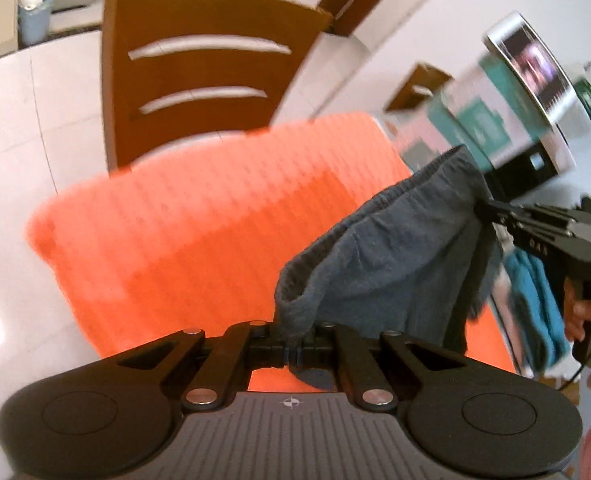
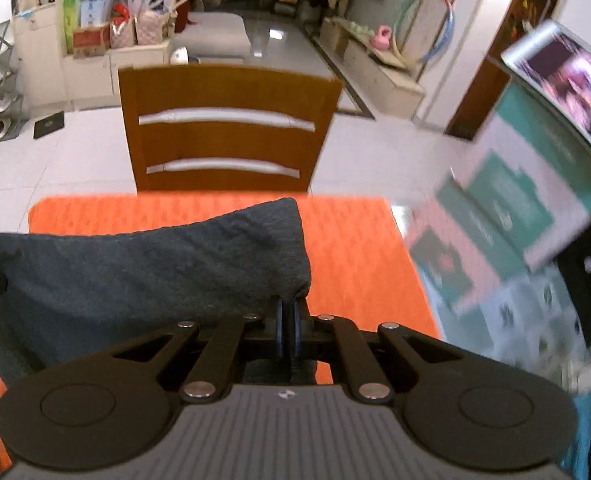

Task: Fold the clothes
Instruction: 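Lower the garment onto the cloth with both tools and open them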

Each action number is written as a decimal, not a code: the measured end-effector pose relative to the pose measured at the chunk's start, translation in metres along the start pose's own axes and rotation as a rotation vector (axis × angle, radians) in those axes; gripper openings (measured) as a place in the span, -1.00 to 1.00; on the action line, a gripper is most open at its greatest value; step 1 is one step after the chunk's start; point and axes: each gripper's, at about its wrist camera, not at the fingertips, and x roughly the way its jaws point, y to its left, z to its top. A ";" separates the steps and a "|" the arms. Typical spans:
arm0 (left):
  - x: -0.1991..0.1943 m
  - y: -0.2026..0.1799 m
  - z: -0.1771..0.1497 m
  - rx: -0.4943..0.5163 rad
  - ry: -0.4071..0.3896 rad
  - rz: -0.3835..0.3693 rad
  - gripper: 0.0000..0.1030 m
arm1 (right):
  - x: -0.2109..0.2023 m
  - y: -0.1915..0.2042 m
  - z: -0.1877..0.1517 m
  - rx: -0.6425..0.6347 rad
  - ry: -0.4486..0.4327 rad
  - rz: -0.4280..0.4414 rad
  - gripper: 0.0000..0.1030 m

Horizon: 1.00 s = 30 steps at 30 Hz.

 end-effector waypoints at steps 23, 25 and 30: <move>0.103 0.120 0.134 -0.098 0.127 0.090 -0.87 | 0.226 0.041 0.138 -0.109 0.144 -0.039 -0.88; 0.105 0.127 0.134 -0.105 0.133 0.103 -0.81 | 0.235 0.045 0.136 -0.109 0.162 -0.029 -0.86; 0.102 0.136 0.131 -0.121 0.147 0.141 -0.63 | 0.240 0.052 0.128 -0.105 0.182 -0.007 -0.44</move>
